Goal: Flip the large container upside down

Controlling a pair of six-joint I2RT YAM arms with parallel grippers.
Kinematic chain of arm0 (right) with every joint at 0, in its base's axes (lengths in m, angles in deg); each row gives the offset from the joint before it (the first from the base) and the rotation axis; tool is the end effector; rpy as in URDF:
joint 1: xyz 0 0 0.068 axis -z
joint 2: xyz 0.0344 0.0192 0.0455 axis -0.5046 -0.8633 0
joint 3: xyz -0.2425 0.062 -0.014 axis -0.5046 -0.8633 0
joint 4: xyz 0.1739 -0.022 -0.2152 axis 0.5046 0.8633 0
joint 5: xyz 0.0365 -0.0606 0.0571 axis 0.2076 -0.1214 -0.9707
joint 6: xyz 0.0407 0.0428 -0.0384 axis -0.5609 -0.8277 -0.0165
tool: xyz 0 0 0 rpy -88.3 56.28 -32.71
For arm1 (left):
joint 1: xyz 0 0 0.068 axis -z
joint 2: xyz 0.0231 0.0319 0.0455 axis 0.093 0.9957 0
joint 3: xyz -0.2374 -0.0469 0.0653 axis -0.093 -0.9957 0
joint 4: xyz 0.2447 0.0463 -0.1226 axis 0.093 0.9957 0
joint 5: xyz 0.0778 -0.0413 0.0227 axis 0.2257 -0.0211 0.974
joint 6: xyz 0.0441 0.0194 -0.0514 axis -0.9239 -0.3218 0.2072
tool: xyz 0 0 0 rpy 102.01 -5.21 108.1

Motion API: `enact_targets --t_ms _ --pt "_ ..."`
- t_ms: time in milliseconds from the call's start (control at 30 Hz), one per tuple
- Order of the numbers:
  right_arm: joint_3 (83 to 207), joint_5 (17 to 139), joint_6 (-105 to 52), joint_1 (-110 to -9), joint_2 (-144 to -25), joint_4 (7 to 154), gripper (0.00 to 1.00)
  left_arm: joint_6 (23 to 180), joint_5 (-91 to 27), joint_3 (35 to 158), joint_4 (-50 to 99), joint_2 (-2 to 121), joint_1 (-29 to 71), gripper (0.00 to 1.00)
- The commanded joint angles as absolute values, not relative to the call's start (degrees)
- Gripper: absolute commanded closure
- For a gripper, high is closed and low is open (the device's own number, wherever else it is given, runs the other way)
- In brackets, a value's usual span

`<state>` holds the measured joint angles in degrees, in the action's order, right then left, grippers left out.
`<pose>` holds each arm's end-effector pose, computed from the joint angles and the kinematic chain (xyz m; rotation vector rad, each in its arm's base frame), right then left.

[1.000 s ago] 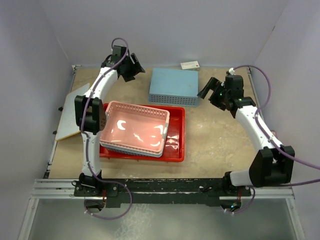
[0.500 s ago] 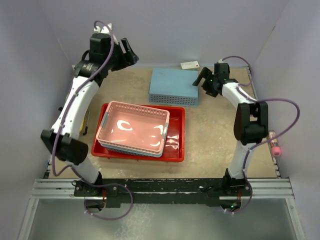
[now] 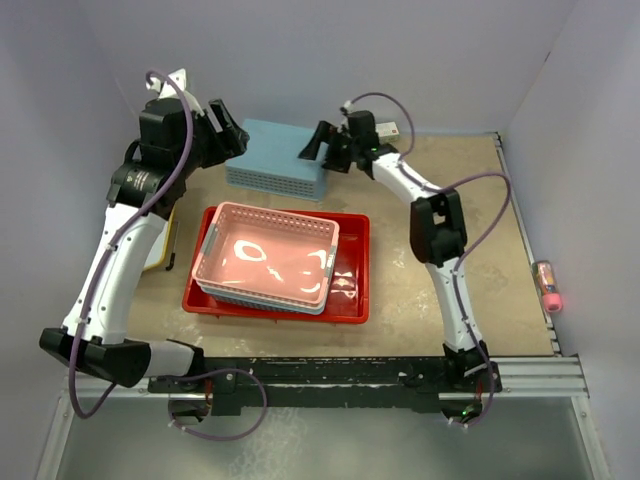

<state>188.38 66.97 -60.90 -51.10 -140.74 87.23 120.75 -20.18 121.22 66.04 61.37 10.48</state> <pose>0.5364 0.2238 0.1951 0.1534 2.1400 0.9976 0.3057 -0.0825 0.4504 -0.2980 1.9138 -0.4850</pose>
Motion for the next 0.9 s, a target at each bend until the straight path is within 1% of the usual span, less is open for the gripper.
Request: enact_targets --t_ms 0,100,300,500,600,667,767,867 --pt "195.72 56.22 -65.04 -54.5 -145.09 78.85 0.0 120.82 -19.04 117.48 66.06 59.71 10.2 0.29" --pt "191.51 54.75 -65.45 -54.74 -141.93 75.37 0.0 120.65 -19.01 116.29 65.73 59.42 10.28 0.28" --pt "174.18 57.13 -61.58 -52.85 -129.24 73.51 0.0 120.12 -20.22 113.53 62.97 61.33 10.24 0.28" --pt "159.03 61.15 -58.75 -50.53 -117.24 75.99 0.0 121.02 -25.6 112.79 60.36 66.19 10.54 0.27" --pt "152.13 63.27 -56.69 -48.94 -109.07 79.24 0.0 119.0 -24.7 114.77 61.16 68.42 13.05 0.27" --pt "148.11 66.18 -54.74 -47.88 -103.14 82.41 0.0 117.0 -22.04 115.69 61.82 69.25 15.82 0.27" --pt "143.47 74.63 -51.89 -46.97 -94.06 90.69 0.0 114.52 -19.82 116.46 63.45 69.37 19.67 0.26" --pt "140.78 86.38 -51.53 -46.75 -86.66 100.59 0.0 112.07 -10.73 116.66 66.01 67.37 27.94 0.26"
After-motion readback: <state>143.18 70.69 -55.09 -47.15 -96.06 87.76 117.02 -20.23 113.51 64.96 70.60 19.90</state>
